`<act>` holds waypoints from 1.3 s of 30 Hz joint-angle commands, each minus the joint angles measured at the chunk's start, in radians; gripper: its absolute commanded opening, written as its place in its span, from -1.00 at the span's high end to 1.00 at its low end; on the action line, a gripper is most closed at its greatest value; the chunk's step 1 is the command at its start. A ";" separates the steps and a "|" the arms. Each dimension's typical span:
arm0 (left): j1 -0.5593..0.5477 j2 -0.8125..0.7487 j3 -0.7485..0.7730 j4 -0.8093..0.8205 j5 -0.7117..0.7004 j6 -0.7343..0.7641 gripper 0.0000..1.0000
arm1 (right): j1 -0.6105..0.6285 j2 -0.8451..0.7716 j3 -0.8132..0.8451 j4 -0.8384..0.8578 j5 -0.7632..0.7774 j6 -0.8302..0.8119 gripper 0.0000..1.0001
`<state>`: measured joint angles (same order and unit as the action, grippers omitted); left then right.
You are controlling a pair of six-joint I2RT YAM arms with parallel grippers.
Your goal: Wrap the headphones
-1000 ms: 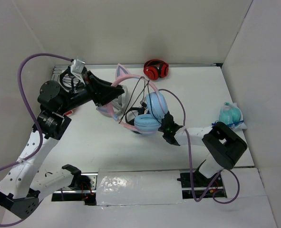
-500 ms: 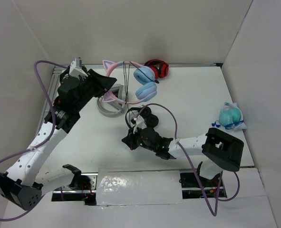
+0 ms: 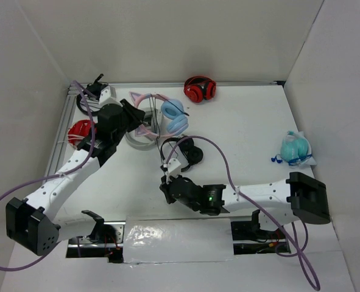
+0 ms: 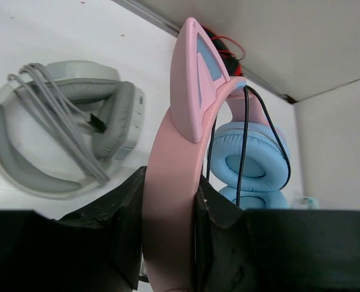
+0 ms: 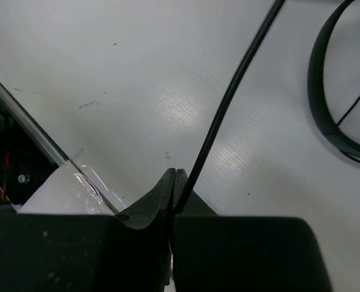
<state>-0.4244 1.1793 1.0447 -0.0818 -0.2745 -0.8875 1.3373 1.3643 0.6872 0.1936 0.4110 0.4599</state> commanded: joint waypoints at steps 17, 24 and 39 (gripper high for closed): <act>0.065 0.025 -0.109 0.297 0.426 0.360 1.00 | -0.007 -0.011 0.408 -0.483 0.226 -0.740 1.00; 0.046 -0.015 -0.178 0.240 0.429 0.387 1.00 | -0.078 0.027 0.534 -0.513 0.232 -0.839 1.00; 0.038 -0.188 -0.382 0.263 0.848 0.441 1.00 | -0.302 -0.039 0.425 -0.415 0.185 -0.961 1.00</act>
<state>-0.3805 1.0084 0.6945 0.1402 0.4305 -0.4736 1.0874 1.3930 1.1267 -0.2775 0.6243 -0.4332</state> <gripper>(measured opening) 0.422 0.008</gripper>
